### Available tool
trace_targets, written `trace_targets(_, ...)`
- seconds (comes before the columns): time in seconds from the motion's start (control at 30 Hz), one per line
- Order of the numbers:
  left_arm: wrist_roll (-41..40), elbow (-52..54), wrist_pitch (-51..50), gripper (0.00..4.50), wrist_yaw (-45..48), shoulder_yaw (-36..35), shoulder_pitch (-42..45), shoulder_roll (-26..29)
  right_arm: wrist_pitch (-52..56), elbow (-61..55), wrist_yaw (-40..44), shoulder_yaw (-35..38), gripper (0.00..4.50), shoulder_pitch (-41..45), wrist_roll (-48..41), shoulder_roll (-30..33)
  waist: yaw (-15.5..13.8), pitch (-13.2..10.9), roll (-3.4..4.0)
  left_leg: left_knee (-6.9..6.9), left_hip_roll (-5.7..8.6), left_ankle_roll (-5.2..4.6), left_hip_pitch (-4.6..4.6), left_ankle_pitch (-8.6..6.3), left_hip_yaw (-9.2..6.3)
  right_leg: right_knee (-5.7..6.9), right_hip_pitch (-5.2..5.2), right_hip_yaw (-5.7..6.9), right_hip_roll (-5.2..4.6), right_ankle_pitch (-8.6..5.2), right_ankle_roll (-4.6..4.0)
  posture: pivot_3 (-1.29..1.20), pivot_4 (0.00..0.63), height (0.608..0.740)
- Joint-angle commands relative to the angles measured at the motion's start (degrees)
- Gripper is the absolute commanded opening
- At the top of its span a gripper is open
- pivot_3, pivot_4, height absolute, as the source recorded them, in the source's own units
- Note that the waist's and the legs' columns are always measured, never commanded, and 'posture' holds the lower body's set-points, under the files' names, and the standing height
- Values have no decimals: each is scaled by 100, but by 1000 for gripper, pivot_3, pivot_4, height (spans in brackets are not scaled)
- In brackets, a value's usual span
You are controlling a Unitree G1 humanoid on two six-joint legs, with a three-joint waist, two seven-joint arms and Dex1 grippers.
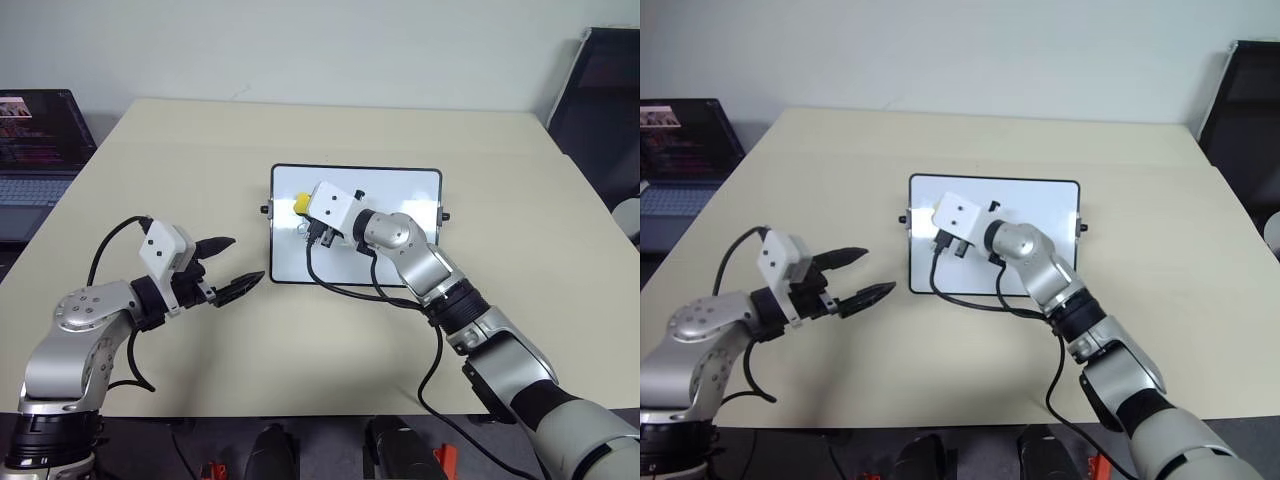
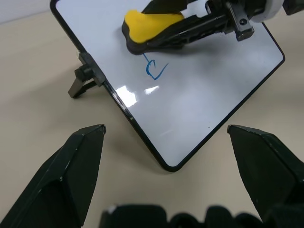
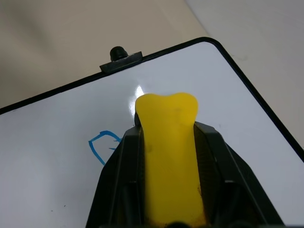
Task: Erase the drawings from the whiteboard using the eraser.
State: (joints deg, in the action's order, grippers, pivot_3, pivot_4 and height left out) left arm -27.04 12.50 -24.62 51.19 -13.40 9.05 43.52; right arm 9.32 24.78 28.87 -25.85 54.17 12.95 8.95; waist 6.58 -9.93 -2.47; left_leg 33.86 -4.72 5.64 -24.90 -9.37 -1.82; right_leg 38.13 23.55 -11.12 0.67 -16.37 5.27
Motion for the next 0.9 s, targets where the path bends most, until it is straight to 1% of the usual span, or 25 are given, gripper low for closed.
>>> trace_targets(0.03,-116,117,-20,4500,27,-82,170,74,-101,-95,736,-325,1102,-179,207,314,-7,0,0,3,0,0,1,0,-5,-1,-5,5,0,0,0,0,150,740)
trace_targets(0.1,-100,80,-13,4500,44,-75,202,75,-222,-241,1043,-544,1102,-315,366,499,-6,1,-1,7,0,0,5,0,-7,-2,-12,6,0,-7,11,0,150,740)
trace_targets(0.2,-52,0,39,4500,67,-51,222,63,-332,-245,959,-584,1102,-327,562,542,-1,0,0,9,0,-1,9,1,-12,6,-15,10,0,-13,22,0,150,740)
trace_targets(0.23,-37,-22,56,4500,77,-43,224,58,-368,-165,788,-551,1102,-275,656,513,-1,0,0,11,0,-1,10,2,-15,11,-15,12,1,-13,21,0,150,740)
trace_targets(0.33,-20,-65,83,4500,110,-33,215,55,-404,154,-144,-269,1102,-5,911,323,3,0,0,21,2,-2,14,4,-17,35,-13,12,1,-15,18,0,150,740)
trace_targets(0.37,-10,-99,107,4500,129,-36,201,62,-409,240,-353,-169,1102,92,926,277,4,0,0,25,4,-4,14,7,-17,50,-7,12,1,-27,-2,0,150,740)
trace_targets(0.43,3,-141,138,4500,151,-37,185,70,-441,362,-544,-80,1102,198,931,232,-10,0,0,30,5,-12,14,13,-20,72,0,13,1,-32,-11,0,150,740)
trace_targets(0.57,48,-220,209,4500,201,-84,53,84,-528,177,327,-346,1102,-78,764,271,1,1,-1,43,5,-16,14,20,-30,76,-9,24,1,-33,-13,0,150,740)
trace_targets(0.7,49,-206,227,4500,204,-80,36,72,-505,-94,1056,-615,1102,-349,814,342,4,0,0,38,2,-16,13,19,-42,79,-11,42,2,-42,-28,0,150,740)
trace_targets(0.77,47,-201,228,4500,205,-75,32,73,-495,-85,1068,-640,1102,-391,941,395,2,0,1,31,1,-16,13,19,-52,82,-11,55,2,-45,-33,0,150,740)
trace_targets(0.9,50,-195,239,4500,221,-67,15,78,-373,173,298,-217,1102,-214,1093,481,-13,-1,2,32,2,-16,14,20,-68,84,-18,69,3,-47,-37,0,150,740)
